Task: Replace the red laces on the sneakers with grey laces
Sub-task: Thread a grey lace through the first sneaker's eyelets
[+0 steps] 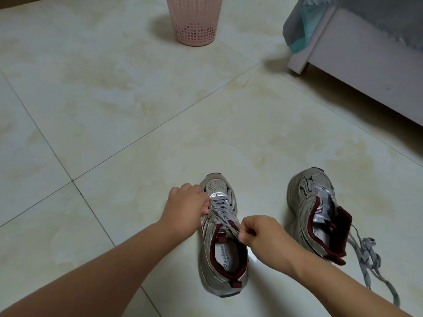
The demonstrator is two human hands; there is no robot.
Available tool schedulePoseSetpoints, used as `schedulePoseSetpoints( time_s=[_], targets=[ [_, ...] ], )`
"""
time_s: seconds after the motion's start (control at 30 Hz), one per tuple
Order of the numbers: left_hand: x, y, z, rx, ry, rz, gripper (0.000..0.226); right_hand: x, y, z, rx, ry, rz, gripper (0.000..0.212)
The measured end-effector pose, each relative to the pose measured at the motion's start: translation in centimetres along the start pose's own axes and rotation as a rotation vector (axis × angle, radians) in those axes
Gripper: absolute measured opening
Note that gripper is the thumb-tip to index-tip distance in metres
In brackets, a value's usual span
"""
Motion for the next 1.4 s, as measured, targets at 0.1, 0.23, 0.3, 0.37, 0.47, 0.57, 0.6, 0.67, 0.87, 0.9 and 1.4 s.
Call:
schedulePoseSetpoints(
  time_s=[0.1, 0.23, 0.3, 0.37, 0.47, 0.57, 0.6, 0.67, 0.87, 0.9, 1.4],
  targets=[
    [-0.1, 0.3, 0.0, -0.04, 0.078, 0.012, 0.015, 0.0, -0.2, 0.3, 0.031, -0.048, 0.01, 0.033],
    [0.1, 0.5, 0.2, -0.054, 0.047, 0.019, 0.012, -0.5, -0.3, 0.4, -0.014, -0.006, 0.047, 0.03],
    [0.4, 0.4, 0.5, -0.064, 0.021, 0.021, 0.009, -0.9, -0.4, 0.5, -0.022, 0.007, 0.061, 0.028],
    [0.6, 0.4, 0.4, -0.067, -0.034, -0.005, 0.005, -1.0, -0.3, 0.6, -0.019, 0.003, 0.051, 0.025],
    [2.0, 0.5, -0.2, -0.08, -0.123, -0.114, 0.024, -0.8, -0.4, 0.1, -0.058, 0.095, 0.022, 0.019],
    [4.6, -0.1, -1.7, -0.138, -0.232, -0.294, 0.015, -1.7, -0.6, -0.6, -0.119, 0.135, 0.057, 0.019],
    [5.1, -0.5, -1.8, -0.136, -0.235, -0.333, 0.009, -2.0, -0.6, -0.8, -0.141, 0.104, 0.067, 0.015],
    [4.7, -1.3, -1.0, -0.03, -0.231, -0.331, 0.013, -2.5, -0.4, -0.9, -0.145, 0.008, 0.094, 0.007],
    [-1.2, -4.3, 4.6, 0.416, -0.231, -0.183, 0.029, -2.9, 0.3, 1.1, -0.071, -0.248, 0.142, 0.032],
    [-1.3, -4.3, 4.7, 0.398, -0.228, -0.216, 0.03, -2.7, 0.4, 1.2, -0.084, -0.275, 0.132, 0.031],
    [8.9, -3.1, -0.1, 0.048, 0.023, -0.321, 0.021, 5.0, 4.4, 5.3, -0.065, -0.186, -0.163, 0.029]
  ],
)
Point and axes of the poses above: each hand's wrist, its own y-axis towards the middle knuckle, its own z-axis out of the palm, x = y × z, the point moved 10 cm from there along y, towards the middle knuckle, and after that the axes turned 11 degrees about y, right-handed, at the moved point
